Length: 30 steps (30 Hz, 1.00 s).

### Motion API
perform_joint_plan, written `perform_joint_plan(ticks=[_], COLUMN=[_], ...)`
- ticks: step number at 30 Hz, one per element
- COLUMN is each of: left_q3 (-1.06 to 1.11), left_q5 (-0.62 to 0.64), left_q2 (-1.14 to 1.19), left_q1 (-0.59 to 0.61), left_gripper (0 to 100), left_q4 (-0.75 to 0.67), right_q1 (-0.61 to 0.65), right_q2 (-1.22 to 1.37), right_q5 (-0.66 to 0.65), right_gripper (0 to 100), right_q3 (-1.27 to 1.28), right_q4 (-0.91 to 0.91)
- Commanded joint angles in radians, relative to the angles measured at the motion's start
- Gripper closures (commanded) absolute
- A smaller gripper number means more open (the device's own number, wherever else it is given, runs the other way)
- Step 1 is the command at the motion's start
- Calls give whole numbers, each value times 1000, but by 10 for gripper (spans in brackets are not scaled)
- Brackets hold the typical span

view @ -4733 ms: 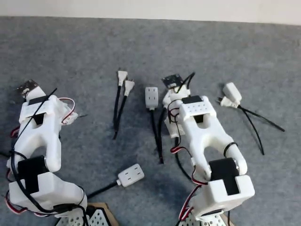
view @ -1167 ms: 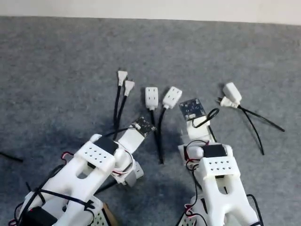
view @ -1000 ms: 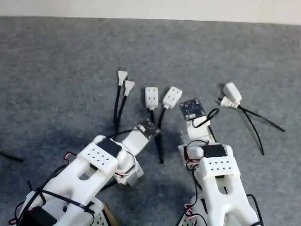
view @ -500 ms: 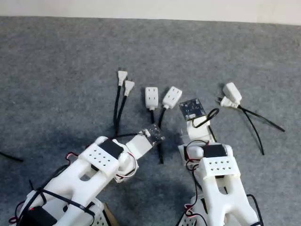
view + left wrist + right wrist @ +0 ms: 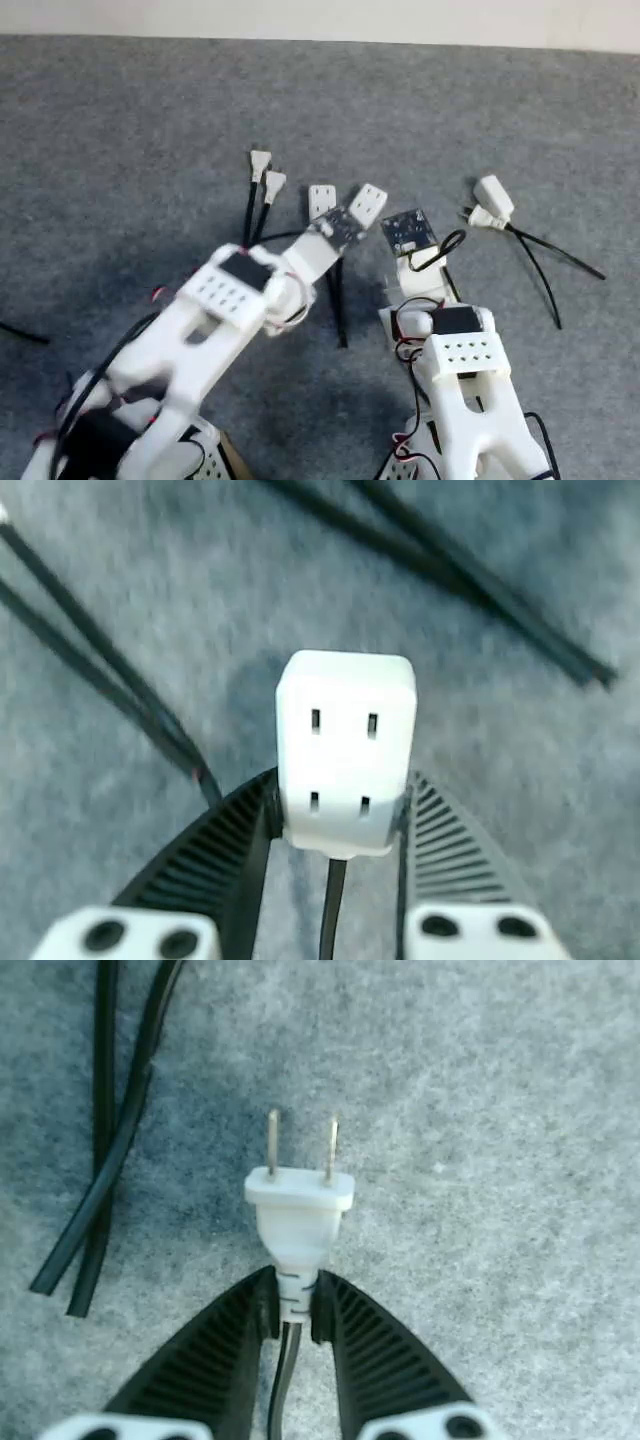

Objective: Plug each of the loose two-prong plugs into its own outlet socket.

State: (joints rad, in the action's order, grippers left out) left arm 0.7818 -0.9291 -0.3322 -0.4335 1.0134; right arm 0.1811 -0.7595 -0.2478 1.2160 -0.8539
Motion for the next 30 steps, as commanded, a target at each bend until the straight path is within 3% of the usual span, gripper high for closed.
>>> perform_joint_plan(ticks=[1,8,15,24,30], left_q3=[-125,-179,-182,-268,-298], left_q5=[41,44,152,204,497], left_q2=[216,375,216,-2,-90], left_q1=[-5,41,131,159,257], left_gripper=[979,961,700,732,754], left_q4=[-43,-38,-32,149,141], right_q1=[-10,-8,-8,-8,53], right_q2=[-19,-19,-19,-19,-19], right_q5=[-8,-8,-8,-9,-14], right_gripper=[993,993,993,993,993], right_q3=[-2,-2,-2,-2,-16], right_q4=[16,16,16,15,8])
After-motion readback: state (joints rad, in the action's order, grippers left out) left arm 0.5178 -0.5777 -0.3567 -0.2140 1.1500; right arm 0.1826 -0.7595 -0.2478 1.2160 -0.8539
